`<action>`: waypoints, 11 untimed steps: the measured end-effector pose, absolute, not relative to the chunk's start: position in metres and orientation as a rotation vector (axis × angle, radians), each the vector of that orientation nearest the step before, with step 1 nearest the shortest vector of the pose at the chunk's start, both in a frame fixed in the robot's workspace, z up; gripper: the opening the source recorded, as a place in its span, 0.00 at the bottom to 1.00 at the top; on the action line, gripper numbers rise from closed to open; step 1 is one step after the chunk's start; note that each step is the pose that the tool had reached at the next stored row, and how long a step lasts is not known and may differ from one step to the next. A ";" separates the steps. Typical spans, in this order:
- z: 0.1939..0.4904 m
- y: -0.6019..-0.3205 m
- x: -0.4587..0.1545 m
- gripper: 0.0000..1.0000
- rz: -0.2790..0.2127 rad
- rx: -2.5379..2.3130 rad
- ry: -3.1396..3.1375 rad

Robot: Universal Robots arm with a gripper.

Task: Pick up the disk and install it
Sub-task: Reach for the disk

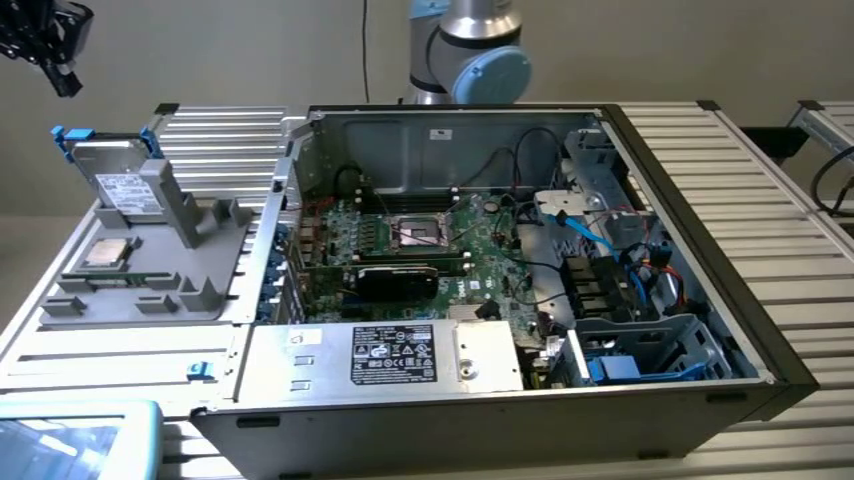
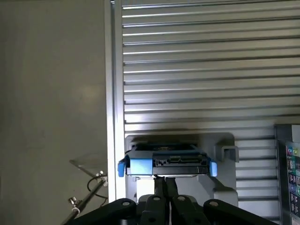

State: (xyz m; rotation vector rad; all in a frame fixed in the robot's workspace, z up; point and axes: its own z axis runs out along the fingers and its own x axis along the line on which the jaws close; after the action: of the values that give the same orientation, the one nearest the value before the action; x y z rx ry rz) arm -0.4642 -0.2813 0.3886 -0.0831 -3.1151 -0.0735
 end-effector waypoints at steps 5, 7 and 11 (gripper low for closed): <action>0.389 -0.274 -0.470 0.11 -0.073 -0.083 -3.114; 0.389 -0.273 -0.473 0.11 -0.073 -0.083 -3.114; 0.389 -0.272 -0.475 0.11 -0.074 -0.083 -3.112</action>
State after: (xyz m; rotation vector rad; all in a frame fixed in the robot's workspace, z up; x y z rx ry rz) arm -0.4745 -0.2721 0.3886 -0.0828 -3.1124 -0.0736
